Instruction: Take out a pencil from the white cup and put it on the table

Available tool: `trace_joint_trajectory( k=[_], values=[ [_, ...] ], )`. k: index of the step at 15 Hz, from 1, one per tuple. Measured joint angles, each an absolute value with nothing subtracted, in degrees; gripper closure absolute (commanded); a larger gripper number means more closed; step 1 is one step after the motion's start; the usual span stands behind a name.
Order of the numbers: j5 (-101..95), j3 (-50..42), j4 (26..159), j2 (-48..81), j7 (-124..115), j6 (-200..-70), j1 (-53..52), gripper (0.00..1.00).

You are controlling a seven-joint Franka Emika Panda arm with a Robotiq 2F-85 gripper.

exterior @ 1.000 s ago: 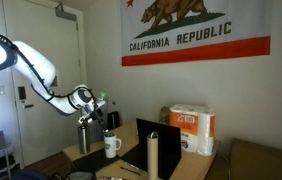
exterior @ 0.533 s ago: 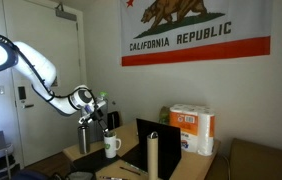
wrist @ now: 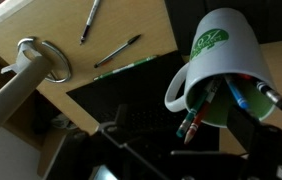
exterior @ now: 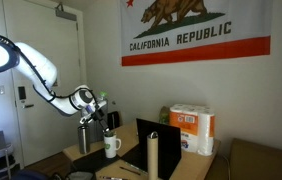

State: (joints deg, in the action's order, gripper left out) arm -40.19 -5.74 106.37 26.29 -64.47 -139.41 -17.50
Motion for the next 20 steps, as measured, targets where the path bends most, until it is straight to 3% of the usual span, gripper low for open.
trace_joint_trajectory(
  k=[13,15,16,20],
  values=[
    [-40.19,-5.74,105.55,26.56,-64.39,-139.63,-16.01,0.0],
    [-40.19,-5.74,105.55,26.57,-64.38,-139.85,-15.84,0.17],
    [-40.19,-5.74,105.55,26.57,-64.37,-140.05,-15.72,0.34],
    [-40.19,-5.78,105.54,26.57,-64.36,-141.28,-15.21,0.65]
  ],
)
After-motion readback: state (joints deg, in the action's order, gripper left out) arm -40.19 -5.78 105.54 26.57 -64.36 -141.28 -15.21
